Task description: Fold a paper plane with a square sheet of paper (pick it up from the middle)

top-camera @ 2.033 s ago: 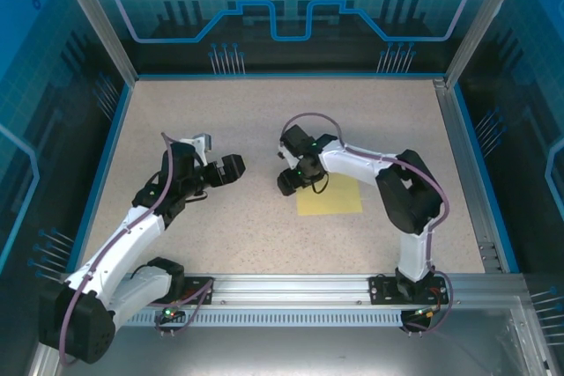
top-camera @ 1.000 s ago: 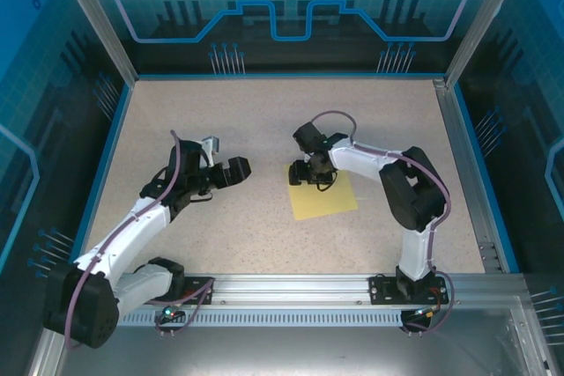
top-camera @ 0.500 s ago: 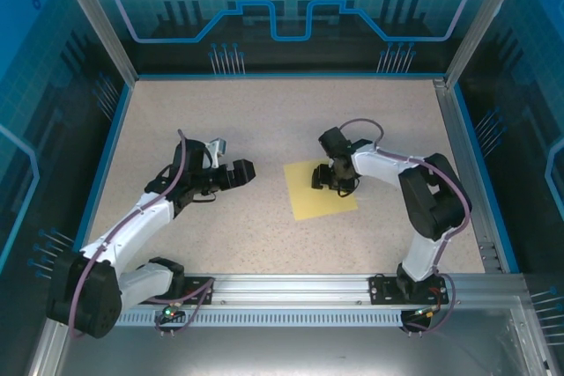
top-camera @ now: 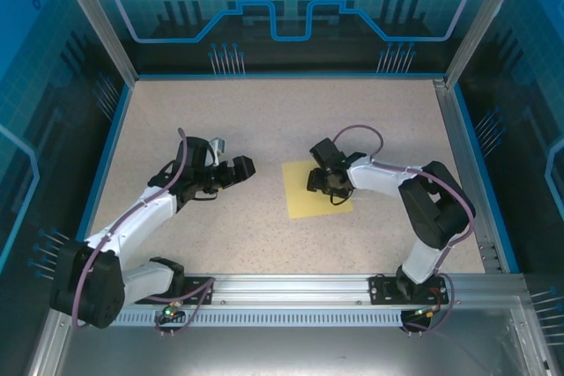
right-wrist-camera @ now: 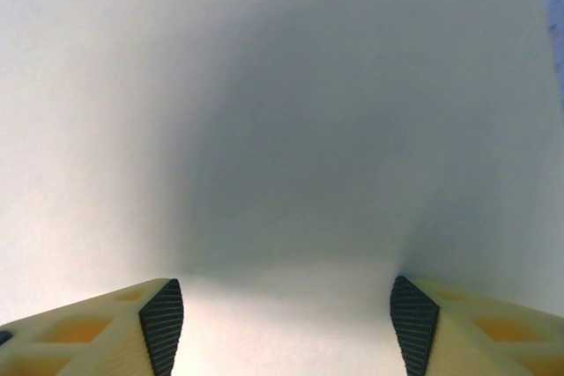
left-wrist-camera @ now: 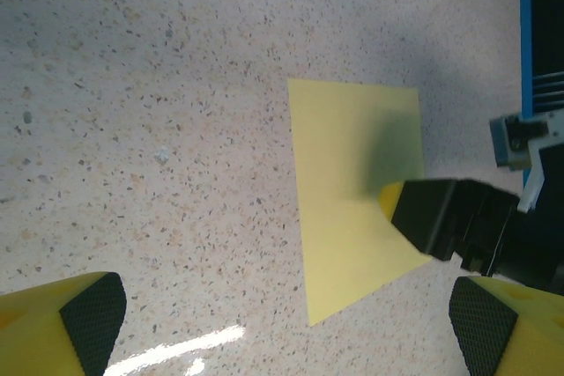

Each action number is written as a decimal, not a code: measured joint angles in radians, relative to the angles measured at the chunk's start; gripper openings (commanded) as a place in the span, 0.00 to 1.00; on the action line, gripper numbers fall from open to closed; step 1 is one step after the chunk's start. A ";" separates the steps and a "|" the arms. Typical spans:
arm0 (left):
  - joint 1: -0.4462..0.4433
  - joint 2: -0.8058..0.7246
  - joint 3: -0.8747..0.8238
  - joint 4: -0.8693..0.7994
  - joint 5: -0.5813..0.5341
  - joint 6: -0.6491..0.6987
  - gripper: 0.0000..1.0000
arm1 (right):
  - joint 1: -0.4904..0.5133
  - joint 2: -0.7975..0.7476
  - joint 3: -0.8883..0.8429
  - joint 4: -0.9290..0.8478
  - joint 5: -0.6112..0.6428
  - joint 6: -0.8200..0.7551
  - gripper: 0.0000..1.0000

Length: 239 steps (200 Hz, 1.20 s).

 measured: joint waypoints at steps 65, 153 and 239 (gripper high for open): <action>0.000 -0.153 -0.039 0.002 -0.074 -0.019 0.99 | 0.009 -0.113 0.025 -0.066 -0.063 -0.121 0.86; 0.000 -0.153 -0.086 0.027 -0.057 -0.027 0.98 | 0.009 -0.044 0.223 -0.314 -0.046 -0.314 0.88; -0.043 -0.016 -0.090 0.080 0.047 -0.027 0.99 | 0.017 0.207 0.381 -0.420 -0.038 -0.334 0.93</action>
